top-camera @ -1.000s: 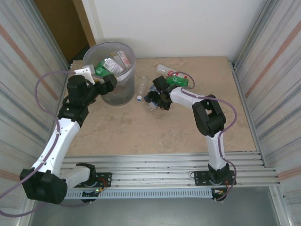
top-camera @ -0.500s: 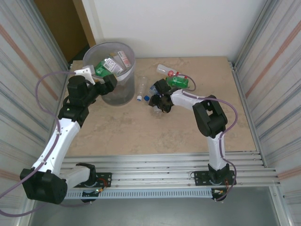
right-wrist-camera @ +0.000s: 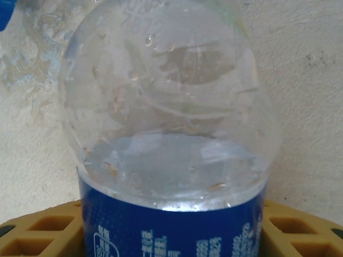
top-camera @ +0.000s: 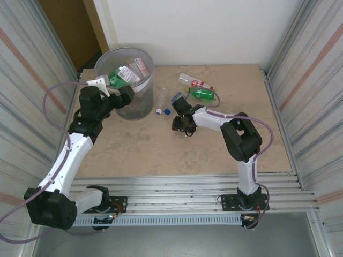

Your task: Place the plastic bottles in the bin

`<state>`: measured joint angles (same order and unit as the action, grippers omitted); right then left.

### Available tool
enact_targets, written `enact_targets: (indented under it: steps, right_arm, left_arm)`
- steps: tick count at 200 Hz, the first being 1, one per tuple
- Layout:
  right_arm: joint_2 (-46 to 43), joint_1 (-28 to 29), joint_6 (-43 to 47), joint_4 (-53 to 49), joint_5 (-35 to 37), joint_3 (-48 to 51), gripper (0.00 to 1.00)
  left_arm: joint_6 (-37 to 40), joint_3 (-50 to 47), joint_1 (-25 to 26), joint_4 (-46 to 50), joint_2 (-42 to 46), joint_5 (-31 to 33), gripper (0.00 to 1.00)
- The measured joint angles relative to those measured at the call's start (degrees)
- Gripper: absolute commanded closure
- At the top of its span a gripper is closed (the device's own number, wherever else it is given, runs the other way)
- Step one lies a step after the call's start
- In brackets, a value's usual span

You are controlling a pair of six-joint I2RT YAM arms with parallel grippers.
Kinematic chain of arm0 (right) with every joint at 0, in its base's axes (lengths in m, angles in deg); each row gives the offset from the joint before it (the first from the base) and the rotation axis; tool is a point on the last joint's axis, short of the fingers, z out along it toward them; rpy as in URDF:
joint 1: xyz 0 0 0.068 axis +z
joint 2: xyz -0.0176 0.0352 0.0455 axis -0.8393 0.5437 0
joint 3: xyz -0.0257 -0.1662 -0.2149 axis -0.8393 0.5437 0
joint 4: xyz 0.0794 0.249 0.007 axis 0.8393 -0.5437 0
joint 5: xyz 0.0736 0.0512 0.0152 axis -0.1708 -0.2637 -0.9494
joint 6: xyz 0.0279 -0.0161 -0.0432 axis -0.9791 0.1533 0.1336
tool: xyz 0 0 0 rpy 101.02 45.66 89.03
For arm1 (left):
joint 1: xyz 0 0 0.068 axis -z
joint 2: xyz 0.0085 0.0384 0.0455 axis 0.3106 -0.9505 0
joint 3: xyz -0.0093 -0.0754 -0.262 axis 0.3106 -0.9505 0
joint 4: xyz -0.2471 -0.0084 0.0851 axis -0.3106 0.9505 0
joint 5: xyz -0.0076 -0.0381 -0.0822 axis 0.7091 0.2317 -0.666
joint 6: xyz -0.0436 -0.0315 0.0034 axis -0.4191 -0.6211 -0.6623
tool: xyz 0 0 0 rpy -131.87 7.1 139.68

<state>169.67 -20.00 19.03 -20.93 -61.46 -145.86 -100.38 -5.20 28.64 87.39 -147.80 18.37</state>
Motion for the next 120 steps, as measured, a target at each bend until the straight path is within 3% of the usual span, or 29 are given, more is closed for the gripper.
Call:
enact_targets:
  steps: [41, 92, 120]
  right_arm:
    - [-4.5, 0.2, 1.6, 0.4, 1.6, 3.7, 0.69]
    - [-16.6, 1.9, 5.3, 6.6, 4.4, 9.5, 0.71]
    - [-23.6, 3.0, 8.6, 11.6, 5.7, 13.0, 0.71]
  left_arm:
    - [-0.2, 0.0, 0.0, 0.0, -0.1, -0.2, 0.01]
    - [-0.4, 0.0, 0.4, 0.0, -0.9, -2.0, 0.01]
    - [0.1, 0.9, 3.3, 0.3, -2.6, -2.8, 0.01]
